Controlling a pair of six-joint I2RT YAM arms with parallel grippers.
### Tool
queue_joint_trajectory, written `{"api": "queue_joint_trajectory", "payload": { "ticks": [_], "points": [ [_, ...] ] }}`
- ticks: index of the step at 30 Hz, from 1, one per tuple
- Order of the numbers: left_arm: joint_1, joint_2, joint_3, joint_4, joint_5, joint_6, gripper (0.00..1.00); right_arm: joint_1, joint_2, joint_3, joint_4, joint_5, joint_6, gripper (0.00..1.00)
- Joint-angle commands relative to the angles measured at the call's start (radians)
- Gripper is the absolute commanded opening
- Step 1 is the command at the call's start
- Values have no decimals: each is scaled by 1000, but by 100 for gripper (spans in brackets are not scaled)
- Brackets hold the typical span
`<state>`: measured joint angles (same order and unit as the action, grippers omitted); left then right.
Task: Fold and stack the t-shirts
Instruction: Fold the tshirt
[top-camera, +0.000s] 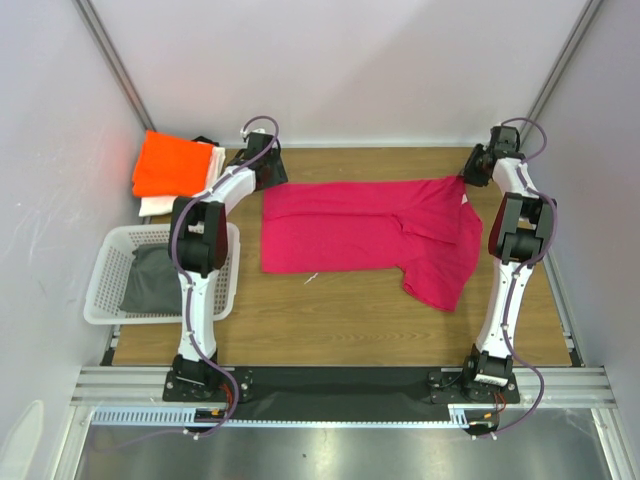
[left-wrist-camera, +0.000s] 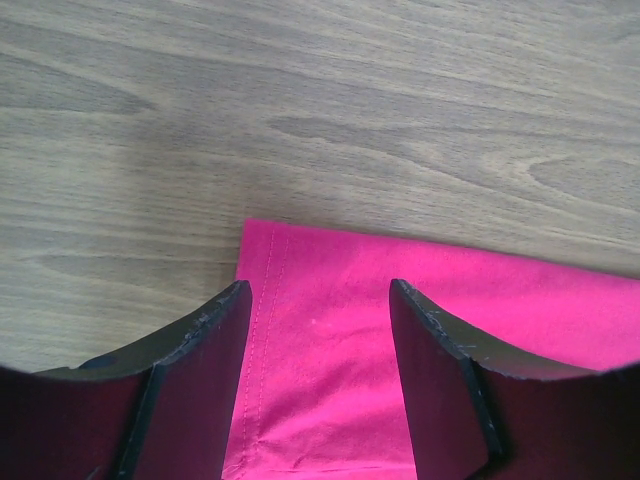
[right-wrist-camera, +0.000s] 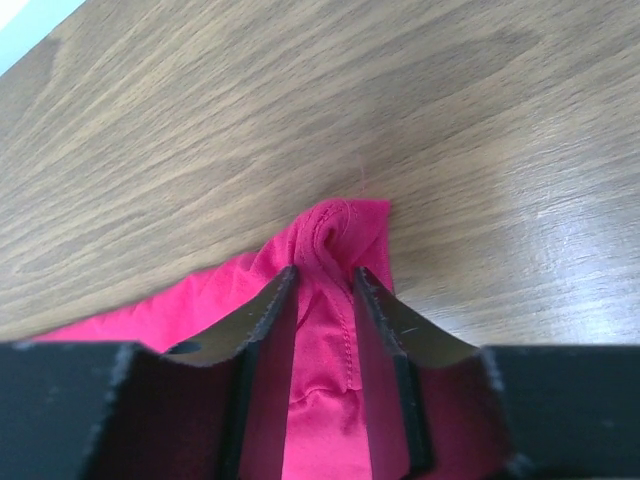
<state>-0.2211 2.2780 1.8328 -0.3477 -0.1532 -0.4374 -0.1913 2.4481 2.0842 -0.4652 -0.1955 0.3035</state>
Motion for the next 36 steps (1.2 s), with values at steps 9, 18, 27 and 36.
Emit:
{"api": "queue_joint_trajectory", "payload": {
  "ticks": [9, 18, 27, 36],
  "points": [
    [12, 8, 25, 10, 18, -21, 62, 0, 12, 40, -16, 22, -41, 2],
    [16, -26, -26, 12, -46, -40, 60, -23, -20, 20, -21, 65, -56, 0],
    [16, -17, -33, 18, -34, -47, 54, -31, -26, -3, -18, 28, -53, 0],
    [16, 21, -4, 23, -25, -67, 32, -30, -34, -10, -20, 25, -63, 0]
  ]
}}
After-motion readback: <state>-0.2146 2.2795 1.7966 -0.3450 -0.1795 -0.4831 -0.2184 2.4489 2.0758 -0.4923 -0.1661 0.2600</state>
